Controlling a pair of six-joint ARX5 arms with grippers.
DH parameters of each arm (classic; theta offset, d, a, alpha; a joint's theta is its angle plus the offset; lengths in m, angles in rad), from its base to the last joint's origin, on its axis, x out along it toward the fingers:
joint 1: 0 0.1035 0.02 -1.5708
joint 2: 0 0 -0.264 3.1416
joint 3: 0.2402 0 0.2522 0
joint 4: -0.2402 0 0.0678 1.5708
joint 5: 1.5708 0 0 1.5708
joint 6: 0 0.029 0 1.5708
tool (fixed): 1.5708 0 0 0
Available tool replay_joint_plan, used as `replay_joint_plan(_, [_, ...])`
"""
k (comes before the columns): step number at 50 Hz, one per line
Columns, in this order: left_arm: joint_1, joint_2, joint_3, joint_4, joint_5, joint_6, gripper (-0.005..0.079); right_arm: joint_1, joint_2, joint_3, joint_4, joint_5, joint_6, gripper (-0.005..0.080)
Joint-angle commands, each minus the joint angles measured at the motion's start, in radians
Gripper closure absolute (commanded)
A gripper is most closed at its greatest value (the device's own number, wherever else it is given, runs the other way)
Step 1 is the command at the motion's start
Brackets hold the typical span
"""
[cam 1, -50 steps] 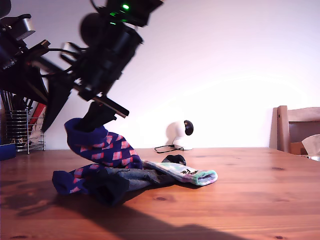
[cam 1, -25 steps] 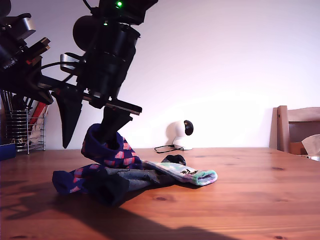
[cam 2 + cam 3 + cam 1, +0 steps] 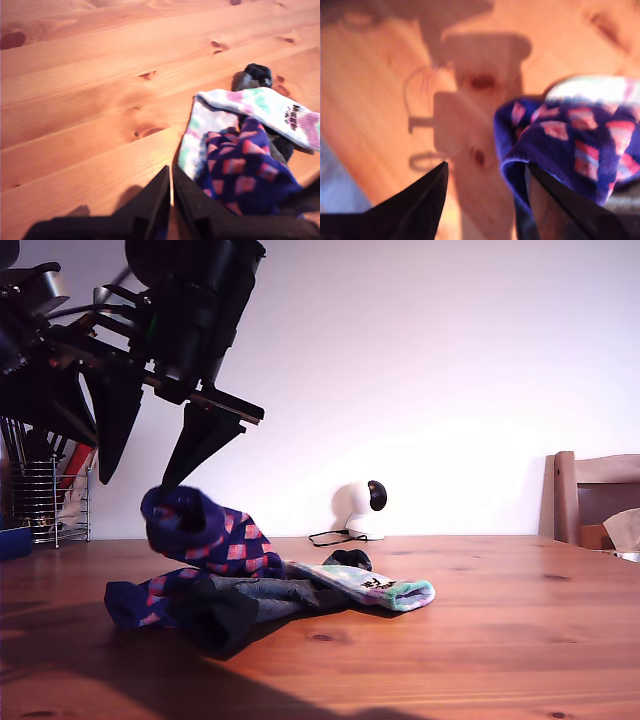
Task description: Fold the socks in front of you. After folding them, place them to the left side.
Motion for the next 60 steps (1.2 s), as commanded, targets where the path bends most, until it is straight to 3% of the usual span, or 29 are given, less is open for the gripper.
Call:
replay_joint_plan(1, [-0.002, 0.005, -0.008, 0.003, 0.0, 0.008, 0.0766, 0.015, 0.018, 0.036, -0.022, -0.002, -0.008, 0.0306])
replay_joint_plan(13, [-0.002, 0.019, -0.008, 0.002, 0.001, 0.008, 0.0766, -0.014, 0.016, 0.12, -0.145, -0.006, -0.093, 0.0346])
replay_joint_plan(19, [-0.007, 0.055, -0.008, -0.016, 0.012, 0.006, 0.0766, -0.068, 0.016, 0.122, -0.206, -0.003, -0.143, 0.0391])
replay_joint_plan(26, [-0.035, 0.117, -0.008, -0.055, 0.093, -0.003, 0.0759, -0.142, 0.016, 0.122, -0.204, -0.003, -0.166, 0.0611])
replay_joint_plan(30, [-0.055, 0.135, -0.008, -0.061, 0.125, -0.016, 0.0693, -0.182, 0.016, 0.122, -0.199, -0.009, -0.183, 0.0776])
replay_joint_plan(37, [-0.105, 0.136, -0.008, -0.078, 0.138, -0.027, 0.045, -0.231, 0.017, 0.122, -0.131, -0.038, -0.192, 0.0764])
replay_joint_plan(41, [-0.132, 0.136, -0.008, -0.099, 0.136, -0.026, 0.0364, -0.245, 0.023, 0.122, -0.105, -0.087, -0.211, 0.0764])
replay_joint_plan(52, [-0.191, 0.136, -0.008, -0.148, 0.137, -0.026, 0.0311, -0.259, 0.072, 0.122, -0.099, -0.169, -0.234, 0.0764])
replay_joint_plan(60, [-0.222, 0.136, -0.008, -0.173, 0.06, -0.017, 0.0312, -0.266, 0.124, 0.122, -0.093, -0.2, -0.24, 0.0764])
